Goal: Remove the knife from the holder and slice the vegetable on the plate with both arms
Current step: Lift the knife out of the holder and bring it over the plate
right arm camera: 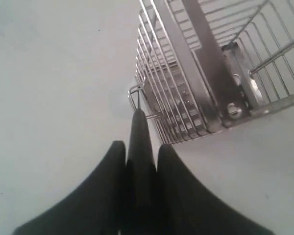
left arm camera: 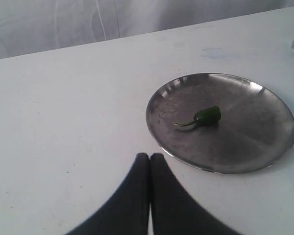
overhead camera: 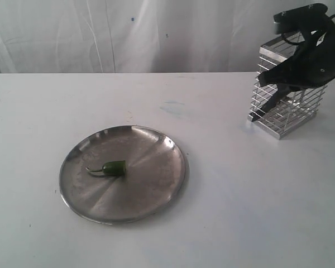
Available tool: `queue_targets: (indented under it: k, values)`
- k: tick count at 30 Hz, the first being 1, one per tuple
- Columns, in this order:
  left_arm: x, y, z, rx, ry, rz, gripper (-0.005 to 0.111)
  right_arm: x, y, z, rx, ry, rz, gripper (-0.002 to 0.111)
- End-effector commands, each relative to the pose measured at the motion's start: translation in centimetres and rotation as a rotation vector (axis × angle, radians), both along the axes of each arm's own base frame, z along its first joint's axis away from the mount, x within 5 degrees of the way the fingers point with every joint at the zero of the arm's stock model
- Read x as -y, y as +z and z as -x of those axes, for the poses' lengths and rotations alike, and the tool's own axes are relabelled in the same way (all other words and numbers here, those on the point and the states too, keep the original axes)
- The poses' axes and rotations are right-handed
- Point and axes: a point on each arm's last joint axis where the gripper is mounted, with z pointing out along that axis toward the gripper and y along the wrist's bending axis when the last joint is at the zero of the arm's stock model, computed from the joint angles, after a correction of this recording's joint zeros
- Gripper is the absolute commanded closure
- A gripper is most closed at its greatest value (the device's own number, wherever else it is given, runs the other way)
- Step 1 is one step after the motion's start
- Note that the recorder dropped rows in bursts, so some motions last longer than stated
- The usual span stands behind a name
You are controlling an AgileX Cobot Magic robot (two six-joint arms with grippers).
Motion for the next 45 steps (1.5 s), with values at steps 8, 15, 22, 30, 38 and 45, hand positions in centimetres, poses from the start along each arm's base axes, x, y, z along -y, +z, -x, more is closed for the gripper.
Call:
queue_targets:
  k: [8,15,22,30,38,45]
  values:
    - [0.1,0.0,0.1,0.003,-0.013,0.011,0.107,0.4,6.4,2.9,0.130,0.016,0.013,0.108]
    - [0.2,0.0,0.2,0.003,-0.047,0.011,0.107,0.1,12.1,9.0,0.193,0.010,-0.151,0.108]
    - [0.3,0.0,0.2,0.001,-0.099,0.011,0.107,-2.0,14.6,14.8,0.203,0.127,-0.482,0.108]
    - [0.3,-0.1,0.3,-0.002,-0.103,0.010,0.107,-3.9,10.2,15.9,0.180,0.090,-1.018,0.108]
    - [0.3,-0.1,0.3,-0.002,-0.103,0.010,0.107,-3.6,1.6,16.8,0.103,-0.042,-1.151,0.108]
    - [0.3,-0.1,0.3,-0.002,-0.103,0.010,0.107,-3.5,-2.6,17.8,0.005,-0.085,-1.084,0.108]
